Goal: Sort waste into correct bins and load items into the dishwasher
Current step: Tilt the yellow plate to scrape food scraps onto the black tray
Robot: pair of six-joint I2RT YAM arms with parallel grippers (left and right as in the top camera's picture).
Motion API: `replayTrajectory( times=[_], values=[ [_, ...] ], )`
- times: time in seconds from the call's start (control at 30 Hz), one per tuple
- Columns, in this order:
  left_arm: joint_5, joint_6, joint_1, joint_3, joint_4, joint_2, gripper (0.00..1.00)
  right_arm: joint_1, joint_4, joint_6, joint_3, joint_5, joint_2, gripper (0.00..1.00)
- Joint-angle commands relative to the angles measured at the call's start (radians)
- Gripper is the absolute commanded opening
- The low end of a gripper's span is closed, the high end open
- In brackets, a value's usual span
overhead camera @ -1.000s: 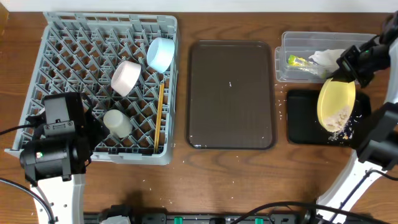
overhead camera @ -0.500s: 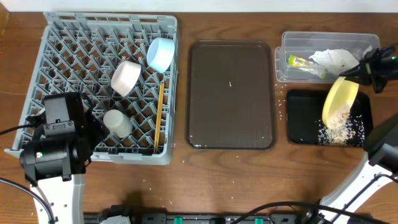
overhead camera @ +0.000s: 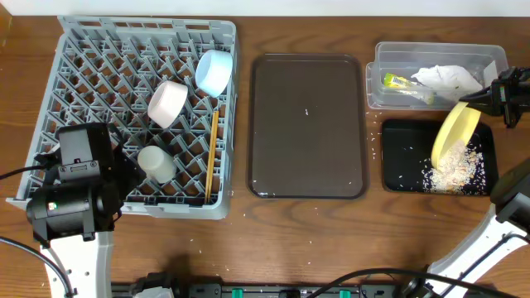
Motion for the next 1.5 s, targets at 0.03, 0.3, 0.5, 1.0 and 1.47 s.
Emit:
replayTrajectory(
  times=[0.03,0.3,0.5,1.0,1.47],
  values=[
    [-0.016,0.006,0.006,0.014,-0.003,-0.001,0.98,-0.028,0.013,-0.029,0.018,-0.067,-0.030,0.02],
    [-0.016,0.006,0.006,0.014,-0.003,-0.001,0.98,-0.029,0.025,-0.063,0.012,-0.081,-0.027,0.02],
    [-0.015,0.006,0.006,0.014,-0.003,-0.001,0.98,-0.031,0.020,-0.070,0.011,-0.132,-0.023,0.02],
    [-0.016,0.006,0.006,0.015,-0.003,-0.001,0.98,-0.030,-0.005,-0.129,0.003,-0.072,-0.010,0.01],
    [-0.016,0.006,0.006,0.014,-0.003,-0.001,0.98,-0.034,-0.005,-0.201,-0.016,-0.151,-0.003,0.01]
  ],
)
